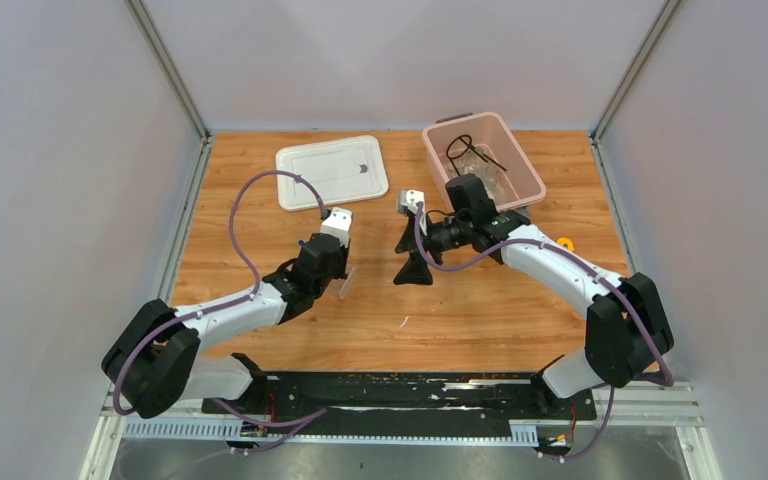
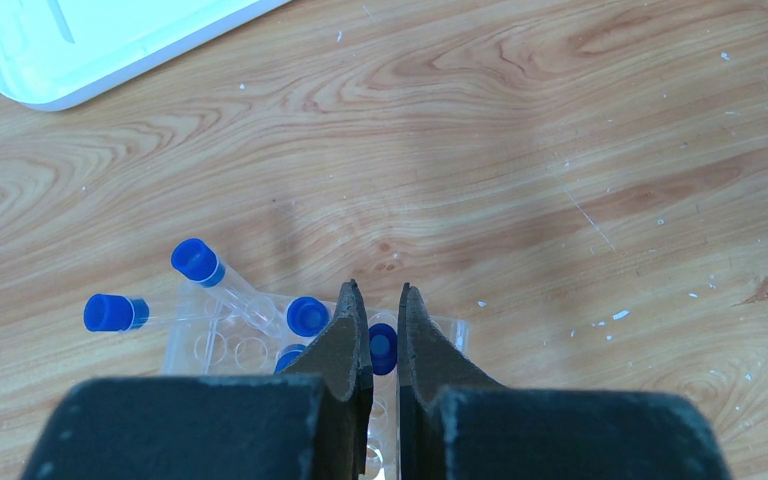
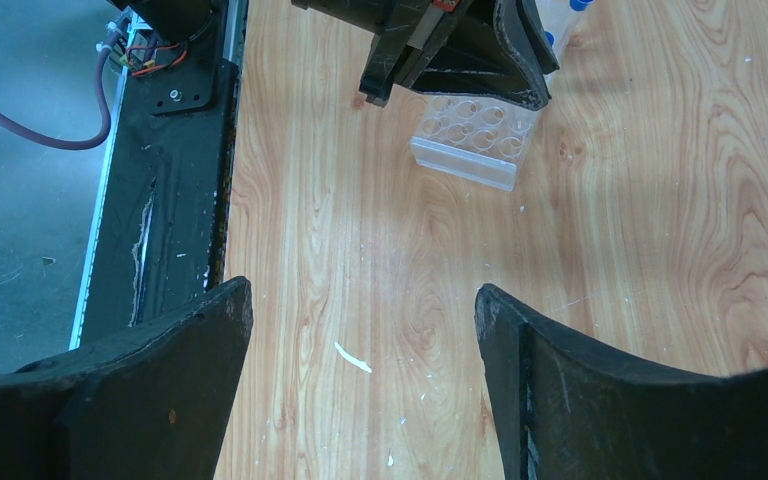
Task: Organize the chemistry lab equipment
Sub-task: Insert the test tube into the slot of the test tube rack.
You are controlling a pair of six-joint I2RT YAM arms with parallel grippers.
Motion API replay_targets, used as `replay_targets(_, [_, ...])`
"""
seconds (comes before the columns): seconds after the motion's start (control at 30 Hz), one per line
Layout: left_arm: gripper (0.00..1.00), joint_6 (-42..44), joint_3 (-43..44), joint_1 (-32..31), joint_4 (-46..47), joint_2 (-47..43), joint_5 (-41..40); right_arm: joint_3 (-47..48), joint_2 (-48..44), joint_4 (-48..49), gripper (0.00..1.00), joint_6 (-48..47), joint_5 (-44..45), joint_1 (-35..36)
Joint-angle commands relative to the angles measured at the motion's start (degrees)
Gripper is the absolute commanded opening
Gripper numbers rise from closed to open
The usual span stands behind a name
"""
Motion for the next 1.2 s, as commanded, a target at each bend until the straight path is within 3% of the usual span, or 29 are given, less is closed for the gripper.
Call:
replay_targets(0.0, [0.05,1.0,1.5,-0.2,2.5,0.5,-1.2,2.4,0.3,-0.1,0.82,-1.0,-1.9,0.0])
replay_targets(0.3, [0.35,1.0,2.3,-0.2,1.1,-0.4,-1.2,2.4,0.4,-0.3,0.82,-1.1,-2.2,0.0])
replay_targets(0.77, [0.48,0.8,5.7,-0.2,-4.9,-8.2,2.9,2.6,0.3,-0.5,0.82,-1.4,-2.3,0.0])
replay_targets(1.17, [0.82,1.4,7.5,1.2,-7.7,-14.4,11.2,2.8,-0.7,-1.2,0.82,-2.4,-2.0,-0.1])
